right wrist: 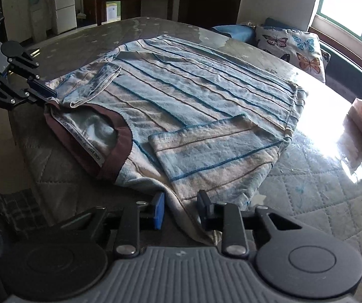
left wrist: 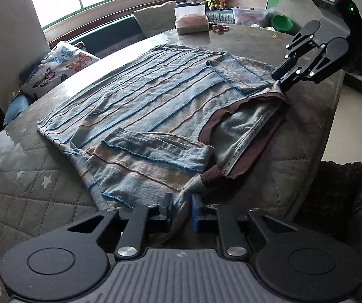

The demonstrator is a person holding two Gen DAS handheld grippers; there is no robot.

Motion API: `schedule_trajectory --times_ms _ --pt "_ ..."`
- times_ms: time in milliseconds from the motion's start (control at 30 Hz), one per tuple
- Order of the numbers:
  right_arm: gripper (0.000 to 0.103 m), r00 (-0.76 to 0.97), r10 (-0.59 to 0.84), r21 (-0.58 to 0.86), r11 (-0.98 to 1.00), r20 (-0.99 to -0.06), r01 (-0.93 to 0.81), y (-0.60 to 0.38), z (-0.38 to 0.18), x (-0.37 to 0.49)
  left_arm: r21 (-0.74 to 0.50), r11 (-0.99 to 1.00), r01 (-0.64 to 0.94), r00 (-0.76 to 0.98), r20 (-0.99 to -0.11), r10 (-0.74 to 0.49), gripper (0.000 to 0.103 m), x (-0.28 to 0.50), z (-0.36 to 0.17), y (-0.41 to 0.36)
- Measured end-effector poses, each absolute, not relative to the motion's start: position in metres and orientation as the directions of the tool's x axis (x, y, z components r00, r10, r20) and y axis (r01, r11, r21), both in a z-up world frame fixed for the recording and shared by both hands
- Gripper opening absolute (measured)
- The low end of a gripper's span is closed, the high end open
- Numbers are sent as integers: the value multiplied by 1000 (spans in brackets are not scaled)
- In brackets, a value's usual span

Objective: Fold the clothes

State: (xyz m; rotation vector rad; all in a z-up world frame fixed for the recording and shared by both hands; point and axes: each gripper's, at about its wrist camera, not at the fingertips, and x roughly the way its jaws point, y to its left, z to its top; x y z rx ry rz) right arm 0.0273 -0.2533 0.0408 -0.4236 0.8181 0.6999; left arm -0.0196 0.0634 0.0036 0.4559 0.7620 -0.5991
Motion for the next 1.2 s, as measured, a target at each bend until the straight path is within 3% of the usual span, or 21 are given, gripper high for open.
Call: schedule_trajectory --times_ms 100,267,333,400,500,967,1200 --pt "27 491 399 -82 706 -775 -703 -253 40 27 187 753 631 592 -744 -311 20 -22 3 60" --pt "26 497 407 -66 720 -766 -691 -255 39 26 287 737 612 643 -723 -252 18 -33 0 46" --pt "14 499 413 -55 726 -762 -685 -256 38 26 286 745 603 646 -722 -246 16 -31 0 46" --pt "9 509 413 -54 735 -755 -676 -255 38 24 287 750 596 651 -719 -243 7 -32 -1 44" --pt "5 533 410 -63 747 -740 -661 -253 39 18 308 758 575 675 -702 -227 5 -37 0 42" --pt "4 625 454 -135 731 -635 -668 -272 100 -63 348 820 455 809 -546 -218 4 -127 65 49" --pt "4 673 459 -183 732 -580 -657 -267 134 -58 373 845 383 874 -443 -200 3 -119 98 50"
